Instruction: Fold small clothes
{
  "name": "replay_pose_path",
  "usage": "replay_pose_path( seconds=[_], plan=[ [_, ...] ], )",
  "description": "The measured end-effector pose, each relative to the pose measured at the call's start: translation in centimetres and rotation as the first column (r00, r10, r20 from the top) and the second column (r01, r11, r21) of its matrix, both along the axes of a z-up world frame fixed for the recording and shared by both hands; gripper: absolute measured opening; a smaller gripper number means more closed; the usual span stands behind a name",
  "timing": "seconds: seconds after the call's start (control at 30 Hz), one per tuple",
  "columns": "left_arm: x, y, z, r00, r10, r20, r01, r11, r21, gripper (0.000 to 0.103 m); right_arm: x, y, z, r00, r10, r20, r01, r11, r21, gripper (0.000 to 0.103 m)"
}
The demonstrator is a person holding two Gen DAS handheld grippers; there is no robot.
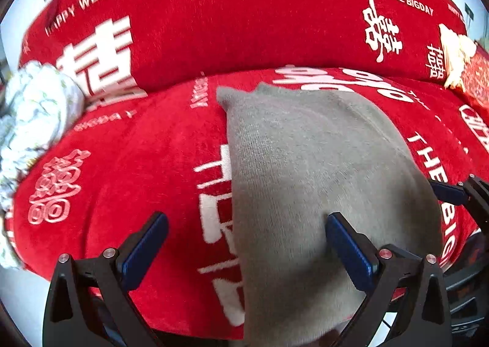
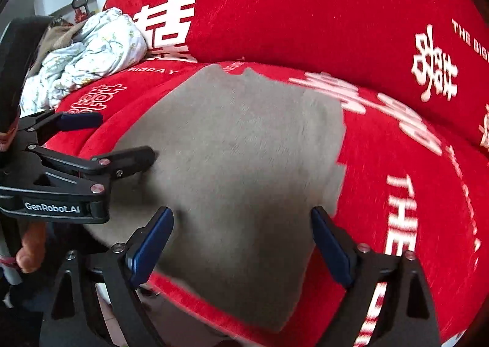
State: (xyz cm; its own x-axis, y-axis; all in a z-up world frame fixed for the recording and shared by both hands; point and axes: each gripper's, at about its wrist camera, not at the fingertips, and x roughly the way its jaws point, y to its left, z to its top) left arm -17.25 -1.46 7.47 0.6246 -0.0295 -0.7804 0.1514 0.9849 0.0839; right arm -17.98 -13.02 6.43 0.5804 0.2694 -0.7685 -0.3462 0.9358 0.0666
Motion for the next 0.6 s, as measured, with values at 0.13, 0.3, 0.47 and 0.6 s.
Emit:
replay_pose_path(
  seconds=[0.13,0.3,0.47,0.6],
  plan=[
    [-1.5,-0.4,1.2,0.997,0.011,0.071,-0.015,0.999,0.052,0.103,-1.9,-0.2,1.5,0.993,-0.065,0.096,0.067,0.998,-0.015,0.092],
    [-2.0,-0.4,2.0,0.997,0.001,0.072,-0.002,1.0,0.01,0.103,-2.7,-0.4,3.1,0.978,-0.148,0.148,0.15,0.989,-0.001,0.092],
    [-3.1,-0.2,2.9,0.991,0.039,0.127,-0.038,0.999,-0.012,0.103,-3.2,-0.5,3.6,0.973,-0.171,0.158,0.17,0.985,0.021,0.092],
    [-3.4,0.5,3.3,0.99,0.075,0.118,-0.067,0.995,-0.071,0.103,-3.4,-0.6,3.7,0.97,-0.185,0.156,0.183,0.983,0.026,0.092]
  ],
)
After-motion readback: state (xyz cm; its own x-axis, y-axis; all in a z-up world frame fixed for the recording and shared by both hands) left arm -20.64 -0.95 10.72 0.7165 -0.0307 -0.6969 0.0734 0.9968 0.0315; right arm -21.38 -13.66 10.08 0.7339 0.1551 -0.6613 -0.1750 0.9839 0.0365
